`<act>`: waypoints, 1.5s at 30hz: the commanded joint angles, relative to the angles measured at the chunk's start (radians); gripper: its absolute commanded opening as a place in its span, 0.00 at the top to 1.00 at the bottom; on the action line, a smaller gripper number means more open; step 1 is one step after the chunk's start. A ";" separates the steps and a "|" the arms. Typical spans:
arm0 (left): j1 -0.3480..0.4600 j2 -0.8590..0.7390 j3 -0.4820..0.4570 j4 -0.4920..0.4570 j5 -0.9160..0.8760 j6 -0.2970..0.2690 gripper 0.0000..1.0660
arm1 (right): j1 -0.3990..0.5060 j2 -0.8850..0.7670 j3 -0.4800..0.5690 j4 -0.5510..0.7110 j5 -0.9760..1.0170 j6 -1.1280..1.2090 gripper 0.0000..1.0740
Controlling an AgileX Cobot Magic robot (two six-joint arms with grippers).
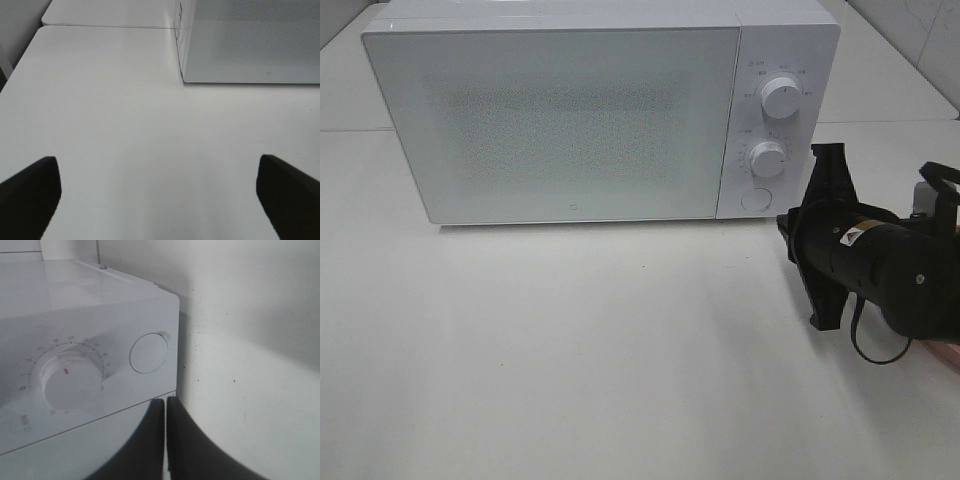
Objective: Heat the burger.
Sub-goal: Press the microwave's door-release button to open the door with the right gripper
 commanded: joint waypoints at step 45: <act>0.000 -0.023 0.002 -0.002 -0.009 -0.003 0.06 | -0.093 0.262 -0.272 -0.066 -0.085 0.049 1.00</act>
